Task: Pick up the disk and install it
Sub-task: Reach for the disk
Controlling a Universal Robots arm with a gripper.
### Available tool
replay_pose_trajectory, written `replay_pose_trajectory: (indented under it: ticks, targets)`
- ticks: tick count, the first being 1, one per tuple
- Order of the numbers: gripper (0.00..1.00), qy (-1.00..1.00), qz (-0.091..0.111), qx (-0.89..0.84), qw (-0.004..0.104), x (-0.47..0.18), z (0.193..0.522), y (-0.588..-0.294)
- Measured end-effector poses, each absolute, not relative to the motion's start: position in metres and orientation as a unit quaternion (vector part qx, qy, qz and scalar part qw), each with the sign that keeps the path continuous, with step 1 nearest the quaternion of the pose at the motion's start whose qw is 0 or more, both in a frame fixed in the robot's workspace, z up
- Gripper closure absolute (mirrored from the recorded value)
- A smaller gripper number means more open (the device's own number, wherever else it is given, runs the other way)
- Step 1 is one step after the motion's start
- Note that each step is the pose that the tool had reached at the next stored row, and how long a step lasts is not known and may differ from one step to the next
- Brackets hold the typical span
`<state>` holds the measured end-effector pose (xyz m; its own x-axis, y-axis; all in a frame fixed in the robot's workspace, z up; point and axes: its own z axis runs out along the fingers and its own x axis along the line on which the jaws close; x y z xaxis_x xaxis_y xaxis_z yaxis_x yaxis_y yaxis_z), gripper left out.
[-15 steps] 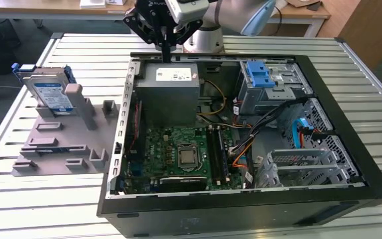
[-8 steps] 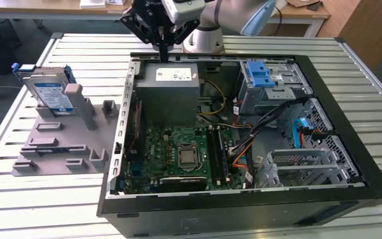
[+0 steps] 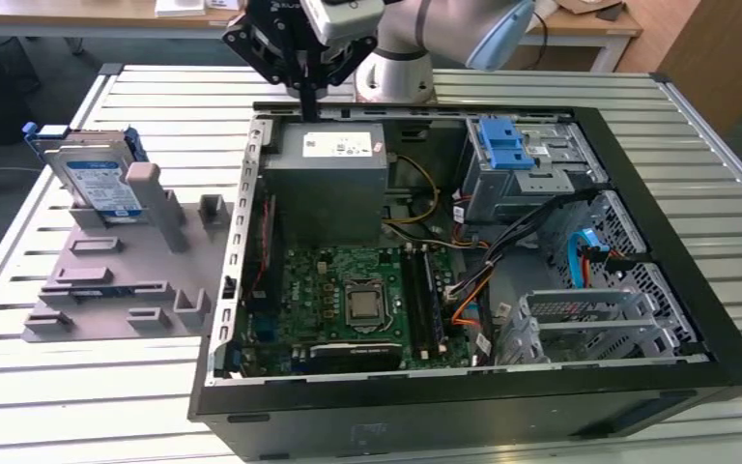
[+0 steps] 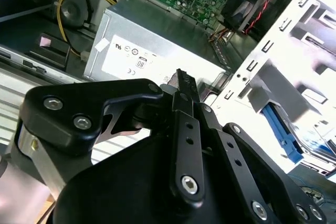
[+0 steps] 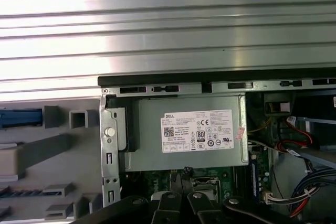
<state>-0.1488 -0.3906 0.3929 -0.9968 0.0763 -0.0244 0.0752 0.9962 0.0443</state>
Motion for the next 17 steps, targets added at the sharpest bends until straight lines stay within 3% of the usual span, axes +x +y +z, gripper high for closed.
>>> replay_pose_trajectory:
  ticks: [17]
  targets:
    - [0.89, 0.999, 0.022, 0.038, 0.013, -0.164, 0.392, -0.388]
